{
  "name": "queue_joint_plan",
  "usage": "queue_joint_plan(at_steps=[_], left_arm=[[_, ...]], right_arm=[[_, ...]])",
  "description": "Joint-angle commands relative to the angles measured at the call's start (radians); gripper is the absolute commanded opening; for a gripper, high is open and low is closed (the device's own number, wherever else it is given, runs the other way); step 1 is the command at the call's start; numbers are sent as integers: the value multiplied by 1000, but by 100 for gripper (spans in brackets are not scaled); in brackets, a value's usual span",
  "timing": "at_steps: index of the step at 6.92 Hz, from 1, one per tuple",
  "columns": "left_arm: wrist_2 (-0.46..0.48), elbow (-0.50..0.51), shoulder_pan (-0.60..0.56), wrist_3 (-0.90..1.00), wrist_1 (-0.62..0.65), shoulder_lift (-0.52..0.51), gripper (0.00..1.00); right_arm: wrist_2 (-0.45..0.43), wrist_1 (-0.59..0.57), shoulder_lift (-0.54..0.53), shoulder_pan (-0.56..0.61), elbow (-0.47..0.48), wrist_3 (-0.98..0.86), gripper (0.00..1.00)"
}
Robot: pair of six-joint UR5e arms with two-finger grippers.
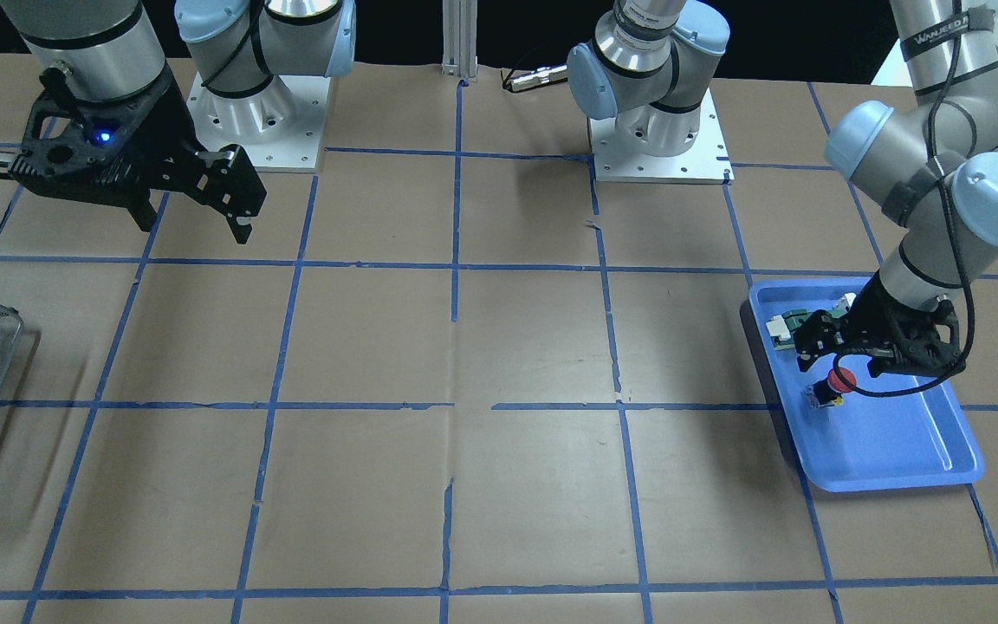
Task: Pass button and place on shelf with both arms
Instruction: 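Close the left gripper on the red push button's cap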
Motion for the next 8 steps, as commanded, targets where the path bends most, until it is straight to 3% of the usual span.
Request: queue_joint_plan(at_steps=[1,2,3,4,5,6,7,8], left_arm=[[1,-15,21,16,44,-58,100],[1,-3,21,16,44,-68,91],[2,-1,21,18,46,-70,70],[2,2,21,24,46,-70,36],[10,2,21,24,47,-69,14],[10,3,21,24,47,-66,0],[13,18,15,30,21,-49,0],[13,78,-14,26,-102,-30,0]], right_arm=[[-1,0,-1,0,0,-2,100],[-1,0,1,0,-1,-7,100],[-1,-1,1,0,0,-7,100],[1,-1,1,0,0,-7,100],[-1,0,1,0,0,-10,100],[-2,0,3,0,-1,-10,100],[-4,0,1,0,3,-10,100],[-4,-1,1,0,6,-10,100]])
